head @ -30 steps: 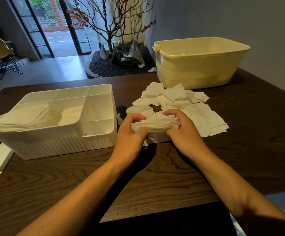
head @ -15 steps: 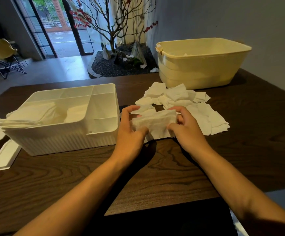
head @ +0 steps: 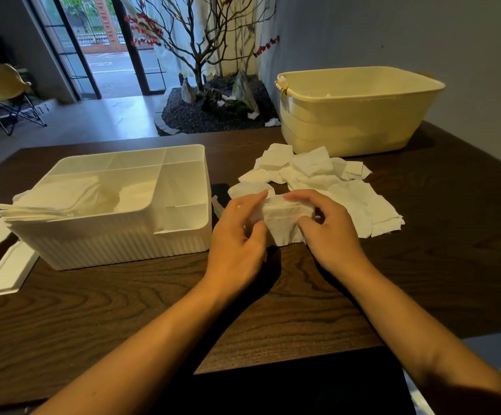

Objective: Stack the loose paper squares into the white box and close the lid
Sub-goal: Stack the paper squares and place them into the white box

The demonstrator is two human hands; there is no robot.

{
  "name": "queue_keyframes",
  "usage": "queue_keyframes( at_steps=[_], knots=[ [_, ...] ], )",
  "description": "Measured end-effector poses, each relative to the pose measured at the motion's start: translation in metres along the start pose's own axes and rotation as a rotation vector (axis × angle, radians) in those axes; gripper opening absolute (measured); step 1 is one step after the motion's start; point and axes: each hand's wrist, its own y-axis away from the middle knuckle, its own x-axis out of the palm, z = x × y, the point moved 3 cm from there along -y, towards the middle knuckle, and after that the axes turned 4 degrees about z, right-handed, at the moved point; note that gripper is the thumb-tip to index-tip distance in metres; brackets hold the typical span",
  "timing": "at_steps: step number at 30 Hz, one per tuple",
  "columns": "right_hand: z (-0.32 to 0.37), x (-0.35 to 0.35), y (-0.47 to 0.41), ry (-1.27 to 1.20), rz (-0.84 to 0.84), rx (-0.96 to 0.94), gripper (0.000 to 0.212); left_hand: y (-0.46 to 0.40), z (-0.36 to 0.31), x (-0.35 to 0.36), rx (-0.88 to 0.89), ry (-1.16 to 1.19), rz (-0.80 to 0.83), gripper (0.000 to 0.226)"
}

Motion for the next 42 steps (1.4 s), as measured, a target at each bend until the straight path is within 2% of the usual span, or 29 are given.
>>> queue_keyframes(
  at_steps=[8, 12, 14, 16, 17, 21, 25, 27, 31, 34, 38, 42],
  knots=[
    [0.002, -0.002, 0.001, -0.002, -0.039, -0.026, 0.038, 0.004, -0.011, -0.001, -0.011, -0.200, -0.037, 0.030],
    [0.006, 0.001, -0.002, -0.049, -0.036, -0.026, 0.036, -0.014, -0.026, -0.008, -0.178, -0.340, 0.208, 0.039],
    [0.015, 0.003, -0.004, -0.049, -0.009, -0.048, 0.039, -0.025, -0.037, -0.015, -0.185, -0.469, 0.358, 0.028],
    [0.025, 0.007, -0.007, -0.082, -0.002, -0.077, 0.043, -0.033, -0.048, -0.026, -0.170, -0.479, 0.442, 0.003],
    [0.029, 0.009, -0.008, -0.117, -0.006, -0.074, 0.044, -0.035, -0.050, -0.031, -0.171, -0.449, 0.455, 0.006],
    [0.044, 0.019, -0.018, -0.274, 0.002, 0.112, 0.033, -0.039, -0.053, -0.058, -0.315, -0.219, 0.392, 0.011],
    [0.057, 0.043, -0.025, -0.419, 0.150, 0.260, 0.028, -0.036, -0.057, -0.091, -0.385, 0.024, 0.256, 0.011],
    [0.067, 0.059, -0.025, -0.487, 0.221, 0.253, 0.025, -0.037, -0.059, -0.108, -0.383, 0.068, 0.186, 0.013],
    [0.090, 0.085, -0.028, -0.551, 0.294, 0.226, 0.037, -0.044, -0.051, -0.139, -0.435, 0.088, -0.019, 0.017],
    [0.101, 0.102, -0.038, -0.551, 0.282, 0.213, 0.051, -0.051, -0.040, -0.160, -0.501, 0.068, -0.096, 0.009],
    [0.111, 0.121, -0.046, -0.477, 0.290, 0.214, 0.057, -0.057, -0.029, -0.185, -0.644, -0.079, -0.046, 0.007],
    [0.107, 0.133, -0.052, -0.317, 0.312, 0.146, 0.050, -0.064, -0.016, -0.204, -0.720, -0.229, 0.008, 0.006]
  ],
)
